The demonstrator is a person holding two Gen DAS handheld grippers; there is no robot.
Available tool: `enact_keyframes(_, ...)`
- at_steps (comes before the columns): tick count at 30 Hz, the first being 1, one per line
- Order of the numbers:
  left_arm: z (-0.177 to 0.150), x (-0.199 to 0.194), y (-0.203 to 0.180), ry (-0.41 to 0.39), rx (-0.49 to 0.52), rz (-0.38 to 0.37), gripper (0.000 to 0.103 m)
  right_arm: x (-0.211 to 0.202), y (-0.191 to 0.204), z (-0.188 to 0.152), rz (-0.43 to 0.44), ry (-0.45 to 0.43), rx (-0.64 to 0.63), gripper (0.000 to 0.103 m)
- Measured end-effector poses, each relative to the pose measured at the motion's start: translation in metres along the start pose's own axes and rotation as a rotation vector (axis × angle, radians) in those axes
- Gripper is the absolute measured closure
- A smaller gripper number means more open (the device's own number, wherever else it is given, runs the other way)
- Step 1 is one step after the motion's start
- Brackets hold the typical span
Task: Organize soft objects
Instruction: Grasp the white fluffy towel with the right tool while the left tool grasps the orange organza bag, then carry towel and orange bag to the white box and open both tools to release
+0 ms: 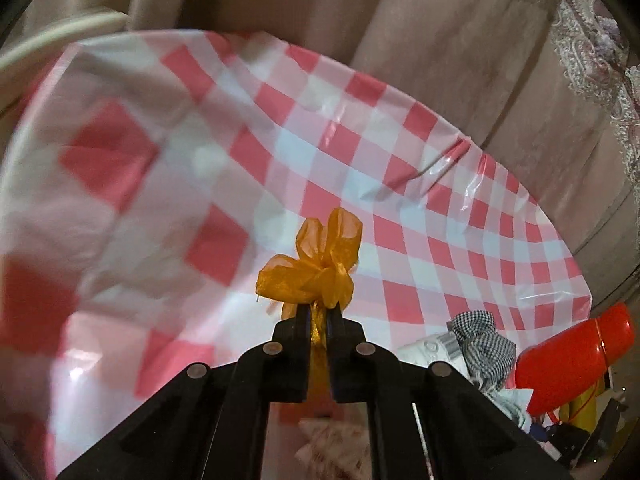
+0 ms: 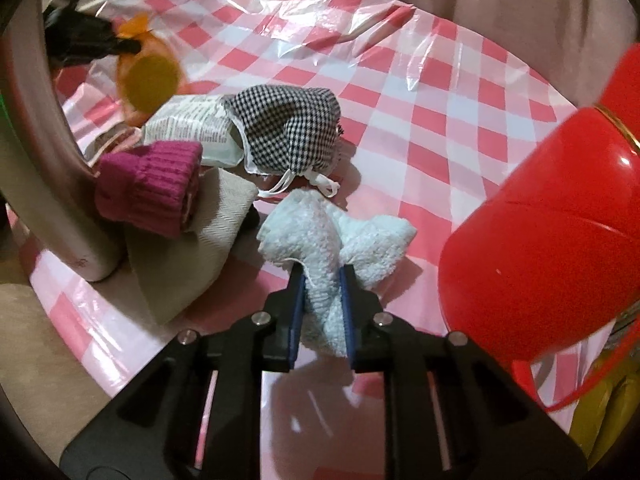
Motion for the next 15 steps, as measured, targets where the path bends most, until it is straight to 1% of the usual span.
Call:
enact_keyframes(7,-0.03,-0.054,0.017,-0.052,-0.029,0.04,0.096,-0.027,0.009,-0.007,0.012,-0.038,0.003,0.085)
enact_keyframes(11,-0.053,-0.084,0.021,-0.075,-0.015,0.066,0.096,-0.04,0.01,-0.013,0.024,-0.053,0.02,0.086)
enact_keyframes(15,-0.077,-0.111,0.02,-0.091,-0.003,0.072,0.096,-0.053,0.014,-0.021,0.035,-0.065,0.03,0.087)
Point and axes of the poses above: each gripper's, at about its wrist camera, not at the fingertips, and x roughly the way its jaws point, y to its left, z to its top, the point moved 5 cm from there along x, roughly the way its jaws point, and after that the axes turned 5 degrees about z, right-handed, at the moved point
